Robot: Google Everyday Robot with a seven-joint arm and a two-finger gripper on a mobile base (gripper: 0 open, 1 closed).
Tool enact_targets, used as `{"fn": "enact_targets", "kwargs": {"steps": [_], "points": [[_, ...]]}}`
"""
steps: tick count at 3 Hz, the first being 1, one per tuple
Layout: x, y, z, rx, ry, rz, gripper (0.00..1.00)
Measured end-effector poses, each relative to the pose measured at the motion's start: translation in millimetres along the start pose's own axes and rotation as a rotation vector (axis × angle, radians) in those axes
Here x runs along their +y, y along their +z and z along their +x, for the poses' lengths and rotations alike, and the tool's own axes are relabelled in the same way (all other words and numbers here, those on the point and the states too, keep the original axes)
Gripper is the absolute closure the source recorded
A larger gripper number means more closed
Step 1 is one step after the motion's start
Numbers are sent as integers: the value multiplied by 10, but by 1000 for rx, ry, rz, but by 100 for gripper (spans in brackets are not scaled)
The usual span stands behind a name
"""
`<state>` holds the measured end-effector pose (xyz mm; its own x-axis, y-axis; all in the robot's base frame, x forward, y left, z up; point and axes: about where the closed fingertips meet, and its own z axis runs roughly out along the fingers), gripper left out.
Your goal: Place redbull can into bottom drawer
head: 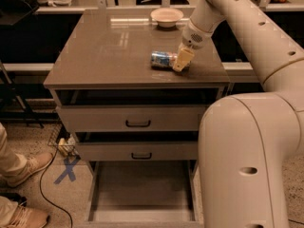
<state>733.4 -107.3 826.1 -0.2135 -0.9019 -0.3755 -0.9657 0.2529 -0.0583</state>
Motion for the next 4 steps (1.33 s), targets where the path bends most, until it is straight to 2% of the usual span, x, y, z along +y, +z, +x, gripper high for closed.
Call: {"fn": "enact_targets", "kwargs": {"steps": [1,2,4], "points": [[39,-188,13,-32,18,18,96],[365,-518,48,-76,6,31,100],[373,-508,67,-57,22,37,100]]}}
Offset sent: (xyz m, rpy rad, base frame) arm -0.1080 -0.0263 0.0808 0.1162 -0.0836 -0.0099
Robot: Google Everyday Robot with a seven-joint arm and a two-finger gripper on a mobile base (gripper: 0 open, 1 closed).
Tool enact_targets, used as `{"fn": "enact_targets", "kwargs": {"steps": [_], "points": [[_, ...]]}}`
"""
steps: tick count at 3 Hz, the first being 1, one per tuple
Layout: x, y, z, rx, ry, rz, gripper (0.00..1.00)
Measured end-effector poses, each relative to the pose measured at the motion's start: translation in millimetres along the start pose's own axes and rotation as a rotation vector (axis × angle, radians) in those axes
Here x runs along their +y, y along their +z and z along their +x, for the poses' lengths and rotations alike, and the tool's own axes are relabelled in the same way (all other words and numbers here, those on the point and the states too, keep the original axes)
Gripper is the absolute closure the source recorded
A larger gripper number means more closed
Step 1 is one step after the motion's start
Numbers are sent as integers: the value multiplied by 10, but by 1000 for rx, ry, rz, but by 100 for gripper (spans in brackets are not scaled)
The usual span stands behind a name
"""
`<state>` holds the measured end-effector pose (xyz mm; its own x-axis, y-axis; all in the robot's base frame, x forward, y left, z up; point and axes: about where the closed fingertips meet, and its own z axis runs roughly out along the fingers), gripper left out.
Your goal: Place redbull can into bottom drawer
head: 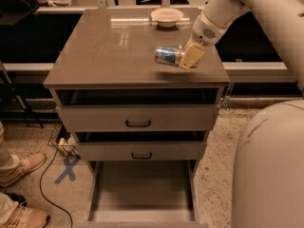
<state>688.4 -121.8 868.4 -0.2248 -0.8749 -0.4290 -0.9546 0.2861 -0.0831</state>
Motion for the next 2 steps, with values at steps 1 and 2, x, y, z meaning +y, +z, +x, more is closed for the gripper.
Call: {"fn": "enact_targets", "kwargs": {"steps": [1,2], "points": [[185,-81,66,40,77,20,100],[570,-305,47,11,203,65,100]]}}
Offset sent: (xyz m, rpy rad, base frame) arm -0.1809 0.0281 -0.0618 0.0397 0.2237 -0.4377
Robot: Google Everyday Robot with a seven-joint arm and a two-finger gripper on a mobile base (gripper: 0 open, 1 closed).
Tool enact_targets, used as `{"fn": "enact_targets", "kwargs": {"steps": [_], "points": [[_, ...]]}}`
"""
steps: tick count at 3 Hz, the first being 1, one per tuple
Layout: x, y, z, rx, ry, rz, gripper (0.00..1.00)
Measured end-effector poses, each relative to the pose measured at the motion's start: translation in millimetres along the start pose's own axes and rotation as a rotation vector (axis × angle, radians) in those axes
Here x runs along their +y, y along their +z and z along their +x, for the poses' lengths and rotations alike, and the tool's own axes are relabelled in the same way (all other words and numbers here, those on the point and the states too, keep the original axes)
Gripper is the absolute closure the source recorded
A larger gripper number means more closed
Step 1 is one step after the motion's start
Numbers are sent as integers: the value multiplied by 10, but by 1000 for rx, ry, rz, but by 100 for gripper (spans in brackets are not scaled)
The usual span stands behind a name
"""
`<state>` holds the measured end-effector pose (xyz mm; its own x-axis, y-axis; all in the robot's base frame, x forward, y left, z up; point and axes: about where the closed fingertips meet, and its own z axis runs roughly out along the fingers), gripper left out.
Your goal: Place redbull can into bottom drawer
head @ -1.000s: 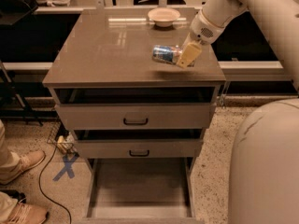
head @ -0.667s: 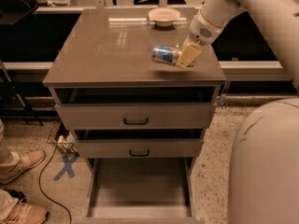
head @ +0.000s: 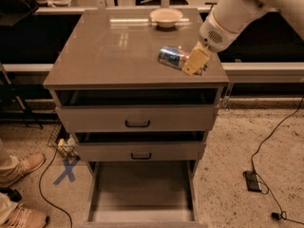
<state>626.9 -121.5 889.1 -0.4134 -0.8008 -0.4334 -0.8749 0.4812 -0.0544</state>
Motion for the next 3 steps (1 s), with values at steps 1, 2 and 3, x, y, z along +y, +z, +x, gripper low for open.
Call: {"fn": "enact_targets", "kwargs": {"steps": [1,2,3], "points": [[479,-120,-139,-93,132,43,100],[743,195,12,-52,187,2,100],[751,196,18,-52,187,0,100]]}}
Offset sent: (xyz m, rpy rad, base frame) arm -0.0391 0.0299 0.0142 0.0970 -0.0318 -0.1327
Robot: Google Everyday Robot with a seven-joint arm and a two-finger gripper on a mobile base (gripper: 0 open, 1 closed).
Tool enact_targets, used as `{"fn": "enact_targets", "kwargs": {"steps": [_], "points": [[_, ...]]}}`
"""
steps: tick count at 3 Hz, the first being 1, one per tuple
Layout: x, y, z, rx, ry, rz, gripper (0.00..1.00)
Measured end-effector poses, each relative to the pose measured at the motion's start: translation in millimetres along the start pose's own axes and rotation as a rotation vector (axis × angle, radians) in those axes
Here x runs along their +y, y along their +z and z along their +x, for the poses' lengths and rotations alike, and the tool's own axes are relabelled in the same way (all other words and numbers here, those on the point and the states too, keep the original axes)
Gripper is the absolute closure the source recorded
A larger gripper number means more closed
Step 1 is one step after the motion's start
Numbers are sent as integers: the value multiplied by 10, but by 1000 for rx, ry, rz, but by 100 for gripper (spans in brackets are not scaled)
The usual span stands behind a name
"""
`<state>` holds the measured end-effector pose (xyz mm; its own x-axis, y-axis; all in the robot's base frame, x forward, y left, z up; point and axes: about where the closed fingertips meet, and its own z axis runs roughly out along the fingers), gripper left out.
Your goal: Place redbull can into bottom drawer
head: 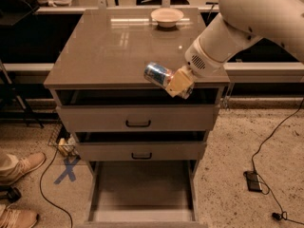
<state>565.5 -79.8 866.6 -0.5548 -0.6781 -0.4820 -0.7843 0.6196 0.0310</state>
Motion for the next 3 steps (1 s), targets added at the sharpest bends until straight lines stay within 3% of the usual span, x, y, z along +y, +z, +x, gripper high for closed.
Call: {"fn": "enact_targets", "kwargs": {"steps": [1,2,3], "points": [[202,226,312,13,8,-80,100],[605,598,773,-11,-10,-193,100],[1002,1165,1273,-57,0,-304,100]]}}
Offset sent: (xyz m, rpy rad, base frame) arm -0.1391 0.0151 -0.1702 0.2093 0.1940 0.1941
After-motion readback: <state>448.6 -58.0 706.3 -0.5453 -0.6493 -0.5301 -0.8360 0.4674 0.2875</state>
